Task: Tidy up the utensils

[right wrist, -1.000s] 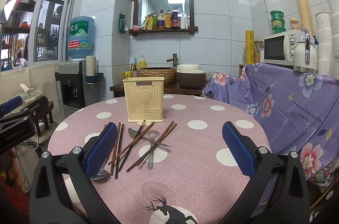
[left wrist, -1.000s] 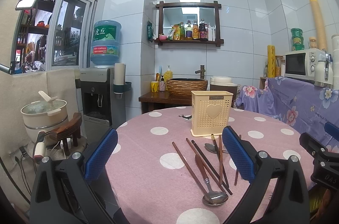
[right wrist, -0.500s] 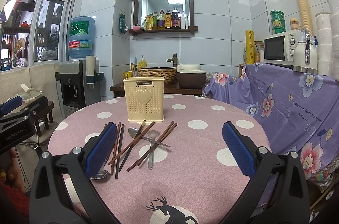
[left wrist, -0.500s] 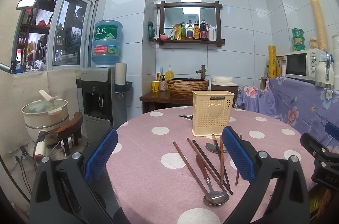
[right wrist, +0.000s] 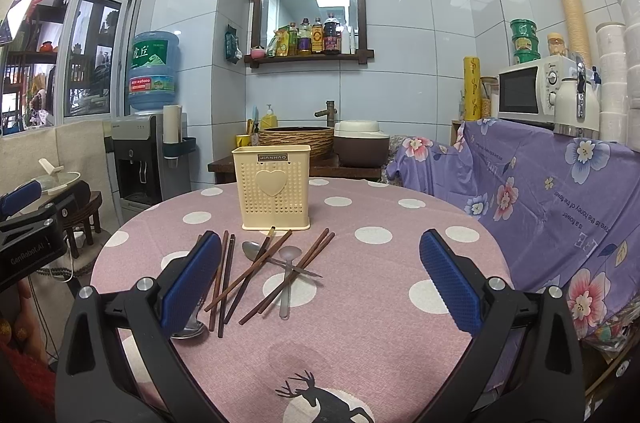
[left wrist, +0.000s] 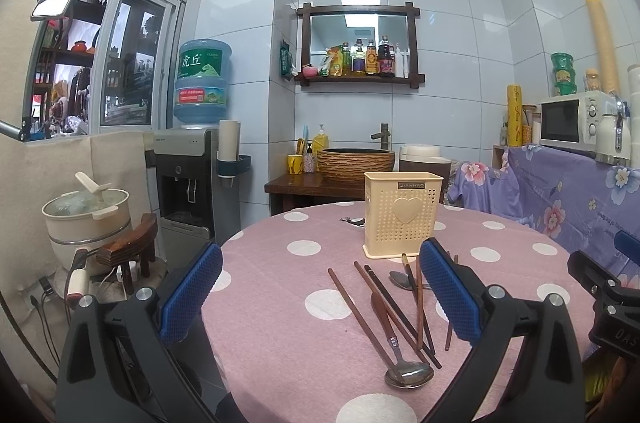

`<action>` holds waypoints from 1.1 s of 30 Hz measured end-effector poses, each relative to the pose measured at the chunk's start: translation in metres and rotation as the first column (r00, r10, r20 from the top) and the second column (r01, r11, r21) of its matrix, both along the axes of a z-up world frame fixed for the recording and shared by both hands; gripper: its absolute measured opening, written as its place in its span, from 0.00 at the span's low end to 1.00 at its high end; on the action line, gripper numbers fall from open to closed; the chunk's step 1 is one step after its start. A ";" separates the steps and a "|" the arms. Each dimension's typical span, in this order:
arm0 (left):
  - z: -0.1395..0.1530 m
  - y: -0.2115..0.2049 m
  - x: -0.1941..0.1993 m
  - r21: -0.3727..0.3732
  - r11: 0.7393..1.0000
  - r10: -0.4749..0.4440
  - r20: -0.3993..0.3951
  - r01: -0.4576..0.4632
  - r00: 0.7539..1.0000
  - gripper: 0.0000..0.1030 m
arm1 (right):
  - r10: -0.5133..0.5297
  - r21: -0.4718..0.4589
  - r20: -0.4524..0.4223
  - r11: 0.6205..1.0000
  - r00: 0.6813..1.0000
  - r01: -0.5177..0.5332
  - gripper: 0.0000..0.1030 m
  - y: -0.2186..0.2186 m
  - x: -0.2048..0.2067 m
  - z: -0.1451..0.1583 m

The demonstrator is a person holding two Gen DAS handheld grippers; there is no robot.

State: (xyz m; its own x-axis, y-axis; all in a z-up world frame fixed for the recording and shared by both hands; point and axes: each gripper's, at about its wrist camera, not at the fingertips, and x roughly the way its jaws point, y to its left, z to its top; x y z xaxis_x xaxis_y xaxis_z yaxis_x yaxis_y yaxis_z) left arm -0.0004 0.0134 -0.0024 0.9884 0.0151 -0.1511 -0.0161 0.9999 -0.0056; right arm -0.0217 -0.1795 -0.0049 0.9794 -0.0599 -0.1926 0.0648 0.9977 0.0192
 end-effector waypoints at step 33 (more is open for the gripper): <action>-0.003 -0.001 0.000 0.003 1.000 -0.002 -0.006 0.002 1.000 0.95 | 0.002 0.006 -0.006 1.000 1.000 -0.002 0.95 0.002 0.002 -0.001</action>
